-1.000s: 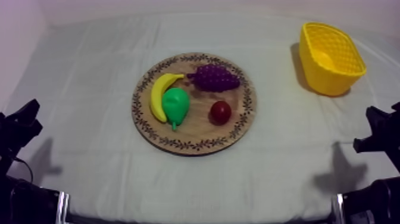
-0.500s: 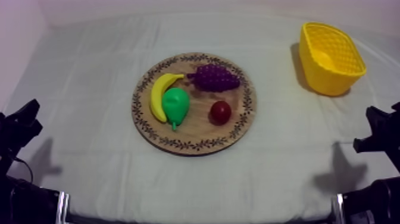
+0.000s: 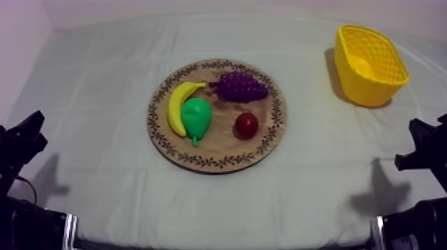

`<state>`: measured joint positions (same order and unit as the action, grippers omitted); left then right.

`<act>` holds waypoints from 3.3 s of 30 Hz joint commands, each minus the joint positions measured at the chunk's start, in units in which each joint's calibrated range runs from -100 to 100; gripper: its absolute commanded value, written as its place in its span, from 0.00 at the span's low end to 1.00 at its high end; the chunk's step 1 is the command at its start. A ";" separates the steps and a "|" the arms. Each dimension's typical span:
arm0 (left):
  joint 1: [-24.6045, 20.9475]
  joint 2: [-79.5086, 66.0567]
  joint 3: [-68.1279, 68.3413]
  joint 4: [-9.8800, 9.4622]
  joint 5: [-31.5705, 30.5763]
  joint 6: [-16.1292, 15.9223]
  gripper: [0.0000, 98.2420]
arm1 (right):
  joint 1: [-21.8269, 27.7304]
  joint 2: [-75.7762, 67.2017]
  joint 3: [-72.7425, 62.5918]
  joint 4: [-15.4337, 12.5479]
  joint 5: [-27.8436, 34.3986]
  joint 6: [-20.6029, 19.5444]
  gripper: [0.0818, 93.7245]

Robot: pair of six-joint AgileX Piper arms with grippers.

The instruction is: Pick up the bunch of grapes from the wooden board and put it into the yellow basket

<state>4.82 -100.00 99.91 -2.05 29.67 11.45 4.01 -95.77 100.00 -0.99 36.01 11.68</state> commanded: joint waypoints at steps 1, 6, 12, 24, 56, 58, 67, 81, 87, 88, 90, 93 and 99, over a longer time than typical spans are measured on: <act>0.00 0.00 -0.02 -0.02 -0.01 0.00 0.00 | -0.03 0.01 0.00 0.02 0.38 0.01 0.00; 0.00 0.00 -0.02 -0.02 -0.01 0.00 0.00 | -0.11 0.01 0.00 0.08 0.90 2.07 0.00; 0.00 0.00 -0.02 -0.02 -0.01 0.00 0.00 | -1.25 2.07 -0.12 0.60 0.86 3.24 0.00; 0.00 0.00 -0.02 -0.02 -0.01 0.00 0.00 | -6.24 13.78 -10.58 5.78 2.20 -0.27 0.00; 0.00 0.00 -0.02 -0.02 -0.01 0.00 0.00 | -25.07 53.74 -65.37 12.41 31.67 -3.62 0.00; 0.00 0.00 -0.02 -0.02 -0.01 0.00 0.00 | -26.28 55.73 -67.76 12.51 33.29 -3.81 0.00; 0.00 0.00 -0.02 -0.02 -0.01 0.00 0.00 | -30.57 63.59 -73.27 11.45 37.83 -3.53 0.00; 0.00 0.00 -0.02 -0.02 -0.01 0.00 0.00 | -33.07 80.47 -85.87 12.40 41.35 0.79 0.00; 0.00 0.00 -0.02 -0.02 -0.01 0.00 0.00 | -32.59 88.42 -92.35 12.34 42.37 3.35 0.00; 0.00 0.00 -0.02 -0.02 -0.01 0.00 0.00 | -32.40 89.76 -93.49 12.21 42.59 3.81 0.00; 0.00 0.00 -0.02 -0.02 -0.01 0.00 0.00 | -31.95 92.57 -95.94 11.79 43.26 4.81 0.00; 0.00 0.00 -0.02 -0.02 -0.01 0.00 0.00 | -31.44 96.82 -99.67 11.23 44.46 6.06 0.00; 0.00 0.00 -0.02 -0.02 -0.01 0.00 0.00 | -30.61 104.47 -106.18 10.40 46.71 8.14 0.01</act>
<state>4.82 -100.00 99.91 -2.05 29.67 11.45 -26.72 6.32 -4.45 9.45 82.37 19.35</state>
